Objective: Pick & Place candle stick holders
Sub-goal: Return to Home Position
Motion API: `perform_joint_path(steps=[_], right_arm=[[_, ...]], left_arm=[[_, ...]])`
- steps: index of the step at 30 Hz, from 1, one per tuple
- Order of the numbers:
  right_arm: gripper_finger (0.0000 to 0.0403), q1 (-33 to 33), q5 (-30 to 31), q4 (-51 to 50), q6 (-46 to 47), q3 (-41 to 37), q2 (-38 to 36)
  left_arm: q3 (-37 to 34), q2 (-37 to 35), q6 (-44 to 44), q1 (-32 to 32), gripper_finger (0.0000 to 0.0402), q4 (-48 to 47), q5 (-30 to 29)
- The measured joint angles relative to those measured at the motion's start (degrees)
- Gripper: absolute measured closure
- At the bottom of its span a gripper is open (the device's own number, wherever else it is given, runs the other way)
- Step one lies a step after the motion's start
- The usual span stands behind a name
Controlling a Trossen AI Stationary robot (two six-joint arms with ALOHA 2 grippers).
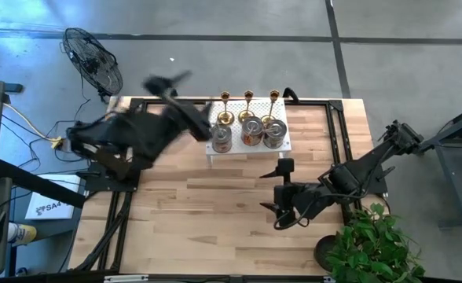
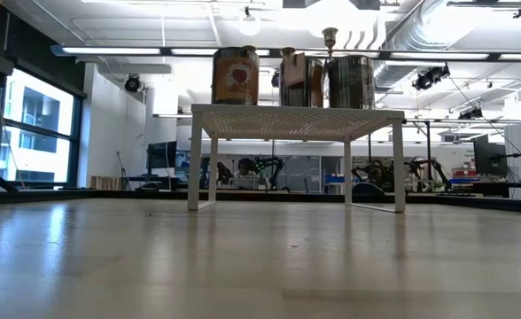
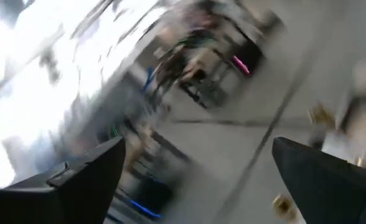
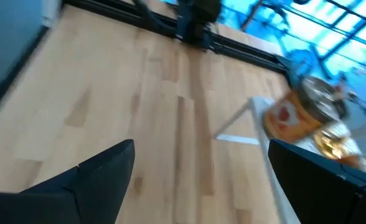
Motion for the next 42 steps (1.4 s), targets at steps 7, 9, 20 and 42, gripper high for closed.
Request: perform_joint_path(steps=[7, 9, 20, 42], right_arm=[[0.0039, 0.07, -3.42, 3.67, -2.87, 0.02, -0.01], [0.0039, 0.07, -3.94, 3.91, -2.85, 0.02, -0.01], [0.0043, 0.09, -5.31, 9.16, -1.61, 0.24, -2.14], [0.0384, 1.95, 9.74, -19.17, -2.16, 14.99, -23.85]], left_arm=[[-0.07, -4.24, -26.90, -3.89, 0.0002, 4.45, -7.49], [-0.05, -5.19, -36.28, -5.45, 0.0002, 0.66, -0.86], [-0.90, -6.29, -38.37, -6.27, 0.0002, -24.97, 61.83], [-5.86, -21.76, -49.02, -6.60, 0.0002, -39.36, 50.01]])
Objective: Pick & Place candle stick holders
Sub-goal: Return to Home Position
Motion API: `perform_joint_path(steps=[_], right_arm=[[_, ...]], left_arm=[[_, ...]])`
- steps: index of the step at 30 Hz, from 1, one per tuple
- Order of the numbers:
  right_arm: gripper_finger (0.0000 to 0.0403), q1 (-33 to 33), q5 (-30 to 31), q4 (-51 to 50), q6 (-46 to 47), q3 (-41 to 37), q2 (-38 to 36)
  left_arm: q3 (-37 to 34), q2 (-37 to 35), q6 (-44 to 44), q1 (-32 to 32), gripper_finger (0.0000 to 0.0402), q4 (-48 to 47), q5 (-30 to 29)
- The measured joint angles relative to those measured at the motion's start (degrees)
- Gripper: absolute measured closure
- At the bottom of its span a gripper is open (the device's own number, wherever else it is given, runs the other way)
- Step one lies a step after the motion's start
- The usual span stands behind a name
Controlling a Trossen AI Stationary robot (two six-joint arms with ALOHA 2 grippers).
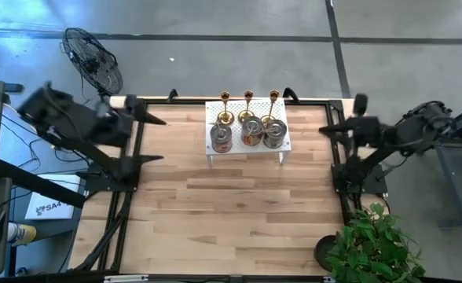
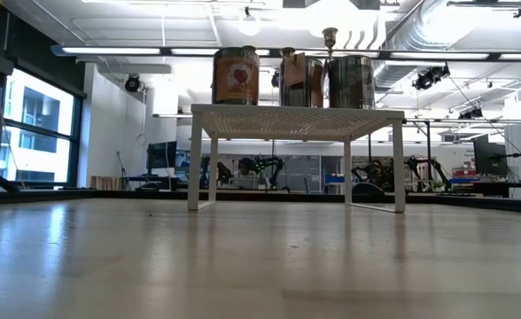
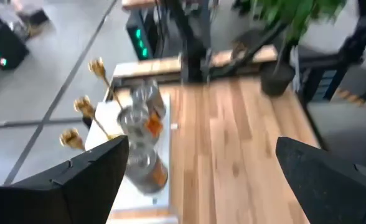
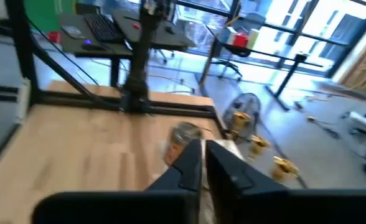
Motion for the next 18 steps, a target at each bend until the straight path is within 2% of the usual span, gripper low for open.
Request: perform_joint_path(steps=[2, 4, 11, 14, 18], right_arm=[[0.0393, -0.01, 0.34, -3.07, -0.64, 0.00, -2.07], [0.0384, -0.02, -0.70, -6.13, 0.81, 0.00, -4.24], [0.0397, -0.01, -3.38, -21.11, 11.18, -0.31, -13.44], [0.0399, -0.02, -6.64, -21.26, 12.15, -4.84, -18.62], [0.0399, 0.00, -10.60, -16.32, 10.81, -14.61, -27.50]], left_arm=[[-4.04, -1.35, -1.19, -0.04, 0.0002, -0.10, -1.35], [-8.72, -4.02, -2.41, -0.04, 0.0002, 1.61, -1.78], [-29.57, -20.30, -2.66, 0.00, 0.0002, 19.65, -2.20], [-39.66, -27.23, -2.73, 0.00, 0.0002, 27.47, -1.37], [-51.23, -33.70, -2.75, 0.00, 0.0002, 32.96, -1.38]])
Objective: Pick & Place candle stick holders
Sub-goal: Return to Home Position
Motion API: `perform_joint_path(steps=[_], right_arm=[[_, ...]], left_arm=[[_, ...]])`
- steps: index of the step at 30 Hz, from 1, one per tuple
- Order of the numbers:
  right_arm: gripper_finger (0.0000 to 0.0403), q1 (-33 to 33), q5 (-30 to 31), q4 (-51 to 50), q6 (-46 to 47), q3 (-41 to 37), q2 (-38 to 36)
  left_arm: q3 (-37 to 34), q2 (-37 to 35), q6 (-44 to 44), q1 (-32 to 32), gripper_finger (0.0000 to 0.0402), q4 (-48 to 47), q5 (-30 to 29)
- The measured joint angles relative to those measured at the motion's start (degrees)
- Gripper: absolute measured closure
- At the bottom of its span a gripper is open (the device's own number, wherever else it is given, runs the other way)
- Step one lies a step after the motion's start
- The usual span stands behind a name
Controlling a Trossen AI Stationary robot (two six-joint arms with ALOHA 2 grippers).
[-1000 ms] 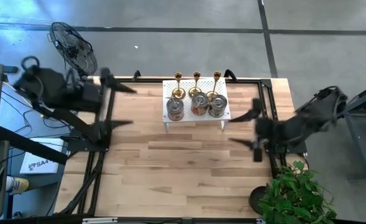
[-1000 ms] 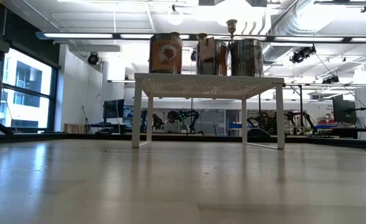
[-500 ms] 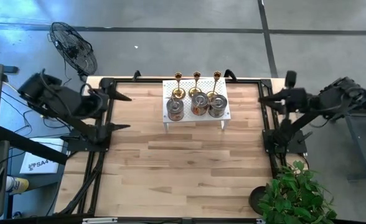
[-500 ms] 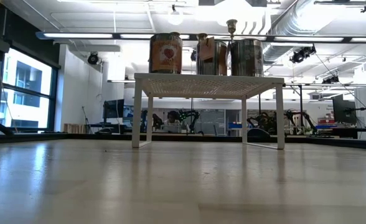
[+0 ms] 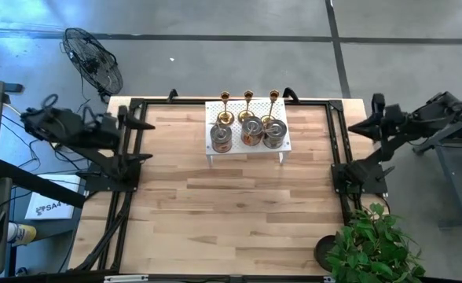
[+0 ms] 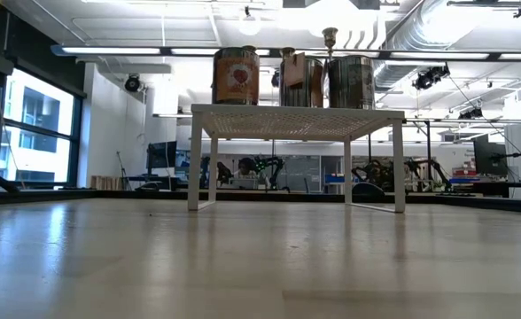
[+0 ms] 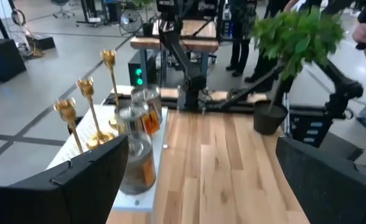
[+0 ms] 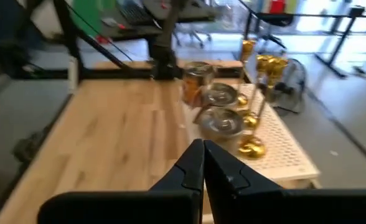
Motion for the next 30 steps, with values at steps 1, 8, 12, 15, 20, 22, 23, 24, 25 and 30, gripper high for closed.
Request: perform_joint_path(steps=[1, 8, 12, 15, 20, 22, 23, 24, 25, 30], right_arm=[[0.0400, -0.01, -1.13, 1.87, -0.17, -2.76, -2.50], [0.0402, 0.00, -4.81, 17.09, -2.02, -22.46, -18.38], [0.0402, 0.00, -4.51, 25.13, -2.57, -31.31, -24.67], [0.0402, 0.00, -4.50, 31.09, -2.73, -36.89, -27.62], [0.0402, -0.02, 0.38, 45.00, -2.79, -46.23, -29.07], [0.0402, -0.04, -0.19, 48.40, -5.31, -49.83, -29.07], [0.0402, -0.04, -1.11, 49.93, -5.50, -51.80, -29.10], [0.0403, -0.02, -1.85, 51.11, -5.34, -53.78, -29.12], [0.0402, -0.02, -2.43, 52.12, -5.22, -55.60, -29.14], [0.0403, -0.02, -3.87, 57.56, -5.11, -61.95, -29.23]], left_arm=[[-2.23, -1.05, 0.04, 0.00, 0.0002, 1.02, 0.02], [-9.40, -3.98, 0.13, -0.02, 0.0002, 6.59, 3.32], [-9.45, -3.57, 0.16, -0.02, 0.0002, 7.39, 4.77], [-9.45, -3.34, 0.17, -0.02, 0.0002, 7.28, 5.75], [-9.45, -2.47, 0.44, -0.02, 0.0002, 7.20, 6.45], [-9.45, -1.86, 0.46, -0.01, 0.0002, 7.16, 6.78], [-9.45, -1.62, 0.50, 0.00, 0.0002, 7.13, 7.29], [-9.45, -1.24, 0.60, -0.01, 0.0002, 7.12, 7.89], [-9.45, -0.82, 0.60, 0.00, 0.0002, 7.12, 8.66], [-9.45, 0.81, 0.61, -0.02, 0.0002, 7.07, 10.72]])
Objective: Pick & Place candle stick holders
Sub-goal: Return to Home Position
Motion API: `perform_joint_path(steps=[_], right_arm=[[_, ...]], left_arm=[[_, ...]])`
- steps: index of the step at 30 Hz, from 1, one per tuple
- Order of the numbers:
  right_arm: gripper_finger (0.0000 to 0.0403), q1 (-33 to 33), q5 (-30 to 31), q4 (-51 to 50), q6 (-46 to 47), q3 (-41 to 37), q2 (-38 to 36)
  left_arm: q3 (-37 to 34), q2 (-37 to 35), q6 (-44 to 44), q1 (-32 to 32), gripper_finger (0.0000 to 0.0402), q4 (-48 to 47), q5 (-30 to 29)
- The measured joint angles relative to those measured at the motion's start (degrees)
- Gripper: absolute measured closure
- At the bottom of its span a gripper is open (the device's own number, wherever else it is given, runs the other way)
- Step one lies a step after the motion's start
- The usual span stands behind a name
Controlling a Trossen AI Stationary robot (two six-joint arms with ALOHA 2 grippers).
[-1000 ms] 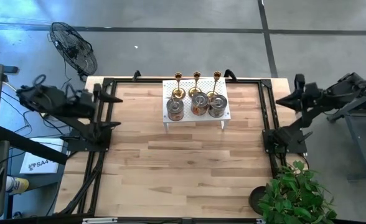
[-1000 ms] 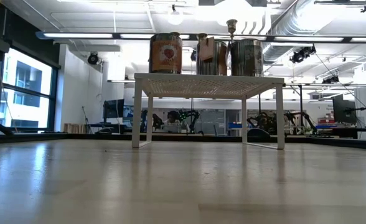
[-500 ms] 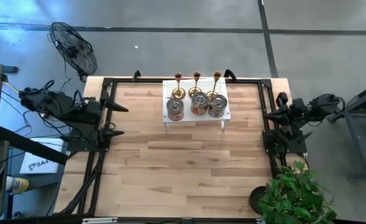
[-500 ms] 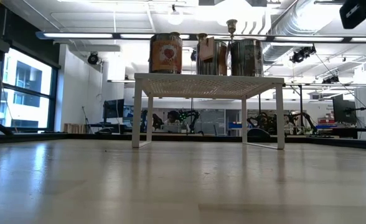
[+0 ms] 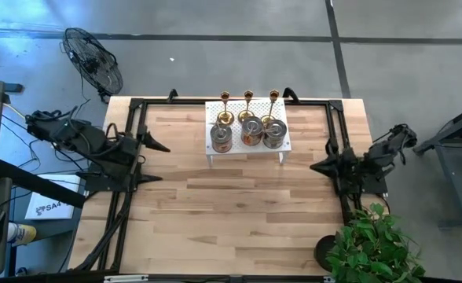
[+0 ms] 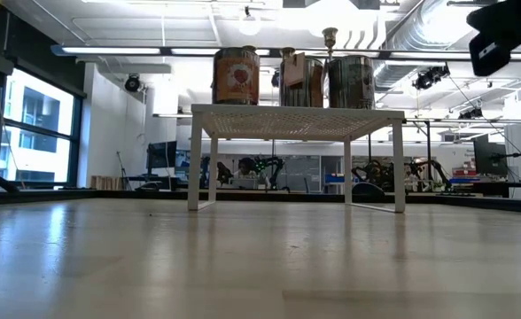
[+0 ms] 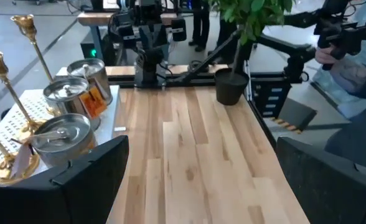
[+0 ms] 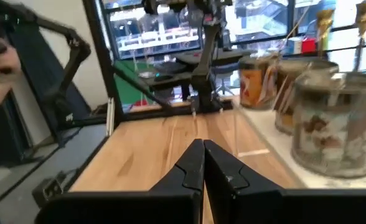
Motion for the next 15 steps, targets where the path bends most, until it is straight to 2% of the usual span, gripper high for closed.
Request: perform_joint_path(steps=[5, 9, 12, 15], right_arm=[[0.0403, 0.00, -1.99, 2.01, -0.98, -3.04, -0.02], [0.0403, 0.00, -0.04, 3.58, -2.37, -6.37, -0.02], [0.0403, -0.02, 0.49, 6.90, -2.46, -9.96, -0.04], [0.0403, -0.02, -2.18, 13.30, -3.85, -13.73, -0.03]], left_arm=[[-0.02, 1.19, 0.00, 0.00, 0.0002, -0.79, -0.02], [-0.02, 1.02, -0.33, 0.00, 0.0002, -0.90, -0.20], [-0.02, 0.53, -0.49, 0.00, 0.0002, -0.92, -0.22], [-0.02, 0.22, -0.63, 0.00, 0.0002, -0.87, -0.22]])
